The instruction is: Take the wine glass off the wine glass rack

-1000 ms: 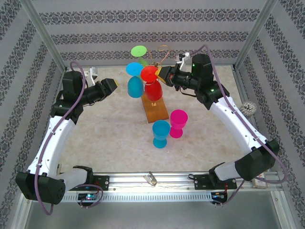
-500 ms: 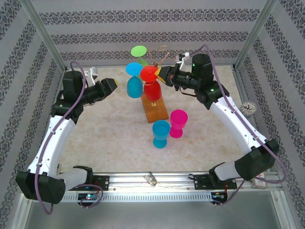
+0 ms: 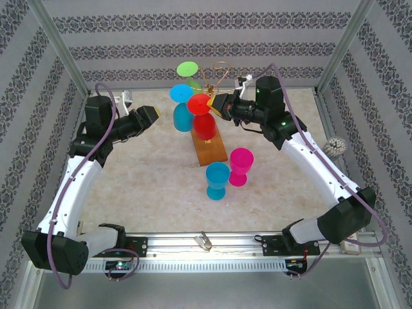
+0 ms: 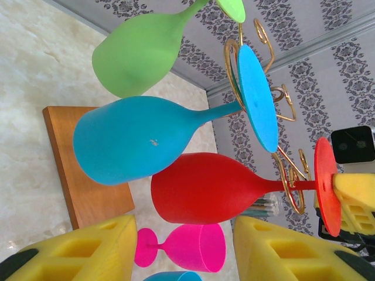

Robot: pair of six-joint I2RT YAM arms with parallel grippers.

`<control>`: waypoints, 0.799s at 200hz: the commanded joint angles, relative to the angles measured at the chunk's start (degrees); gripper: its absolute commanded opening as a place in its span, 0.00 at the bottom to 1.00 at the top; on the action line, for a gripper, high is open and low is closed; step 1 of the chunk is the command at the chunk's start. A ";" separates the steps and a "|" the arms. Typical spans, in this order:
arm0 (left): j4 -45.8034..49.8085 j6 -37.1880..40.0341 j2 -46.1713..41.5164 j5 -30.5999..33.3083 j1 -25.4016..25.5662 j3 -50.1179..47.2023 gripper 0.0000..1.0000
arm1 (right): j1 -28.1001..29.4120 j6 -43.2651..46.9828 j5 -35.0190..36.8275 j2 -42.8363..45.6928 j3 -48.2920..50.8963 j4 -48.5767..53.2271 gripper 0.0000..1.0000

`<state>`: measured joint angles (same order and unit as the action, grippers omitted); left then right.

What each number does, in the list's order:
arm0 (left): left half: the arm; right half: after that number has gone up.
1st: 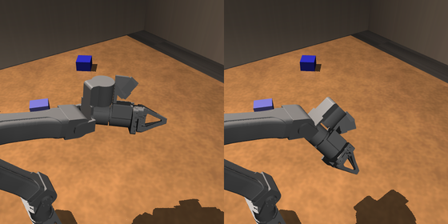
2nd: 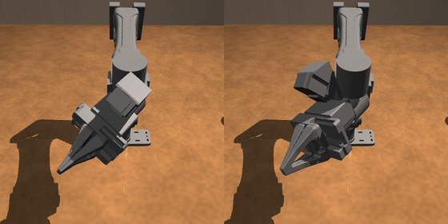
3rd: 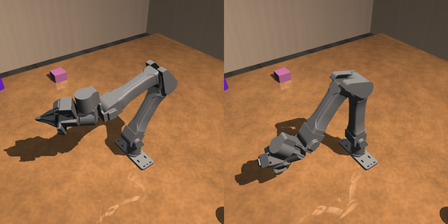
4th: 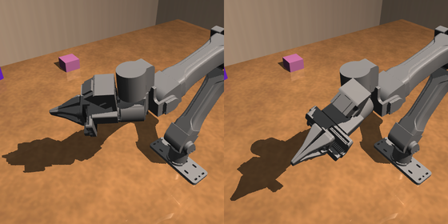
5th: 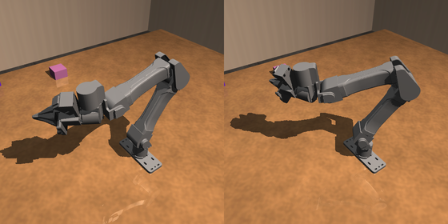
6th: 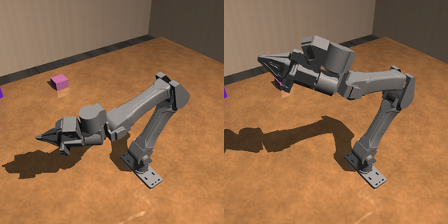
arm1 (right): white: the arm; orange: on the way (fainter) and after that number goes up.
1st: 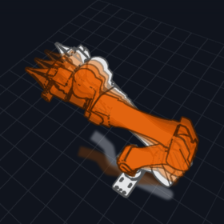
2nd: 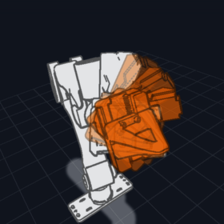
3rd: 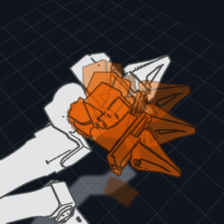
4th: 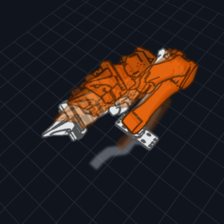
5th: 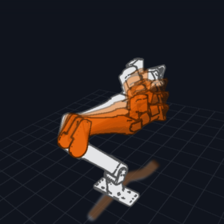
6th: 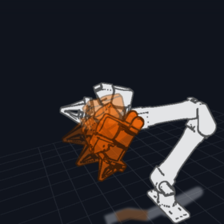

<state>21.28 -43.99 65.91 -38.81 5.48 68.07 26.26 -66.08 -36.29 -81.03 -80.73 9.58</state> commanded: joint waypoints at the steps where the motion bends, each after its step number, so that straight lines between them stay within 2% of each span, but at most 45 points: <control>1: -2.82 -0.41 -0.38 -0.66 -1.08 -0.33 0.48 | 1.14 0.25 0.61 1.56 -0.39 -1.91 0.00; 160: -3.34 -0.61 -1.56 -0.83 -1.17 -1.08 0.48 | 2.27 0.60 0.96 -1.40 -4.14 -1.19 0.00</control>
<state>20.88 -44.01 65.80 -38.83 5.13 67.37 28.01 -66.08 -35.44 -81.43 -82.13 9.61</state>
